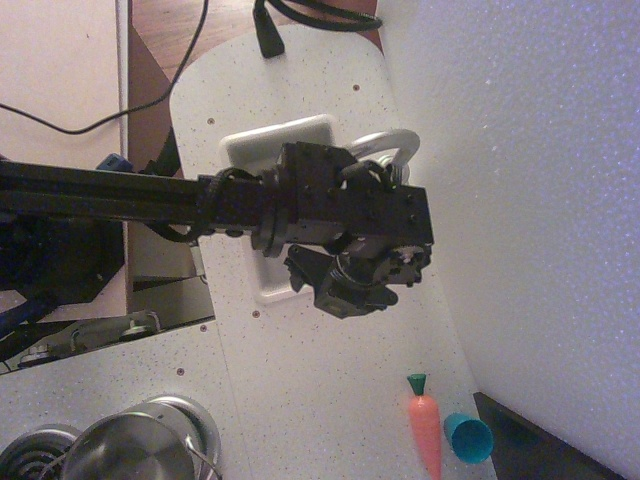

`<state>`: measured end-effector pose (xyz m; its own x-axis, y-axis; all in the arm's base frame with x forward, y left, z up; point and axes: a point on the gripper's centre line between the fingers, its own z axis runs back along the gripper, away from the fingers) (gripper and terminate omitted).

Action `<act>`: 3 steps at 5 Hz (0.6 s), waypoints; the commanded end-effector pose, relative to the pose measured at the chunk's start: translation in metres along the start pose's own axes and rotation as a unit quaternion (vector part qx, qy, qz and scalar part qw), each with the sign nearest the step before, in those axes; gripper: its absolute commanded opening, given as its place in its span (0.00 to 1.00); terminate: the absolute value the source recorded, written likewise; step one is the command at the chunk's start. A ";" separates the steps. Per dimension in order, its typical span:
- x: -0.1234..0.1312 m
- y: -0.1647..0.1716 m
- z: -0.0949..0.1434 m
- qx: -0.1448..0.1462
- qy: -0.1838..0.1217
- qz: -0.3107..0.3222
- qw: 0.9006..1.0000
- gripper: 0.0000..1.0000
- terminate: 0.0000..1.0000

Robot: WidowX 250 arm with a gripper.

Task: Turn faucet left

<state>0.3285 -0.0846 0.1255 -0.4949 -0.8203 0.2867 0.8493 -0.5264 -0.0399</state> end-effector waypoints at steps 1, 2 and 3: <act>0.000 0.000 0.000 0.000 0.000 0.000 1.000 1.00 0.00; -0.016 0.012 -0.008 0.002 -0.005 0.006 1.000 1.00 0.00; -0.032 0.015 -0.018 -0.011 -0.009 0.020 1.000 1.00 0.00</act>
<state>0.3488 -0.0671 0.0803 -0.4274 -0.8459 0.3190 0.8680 -0.4826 -0.1170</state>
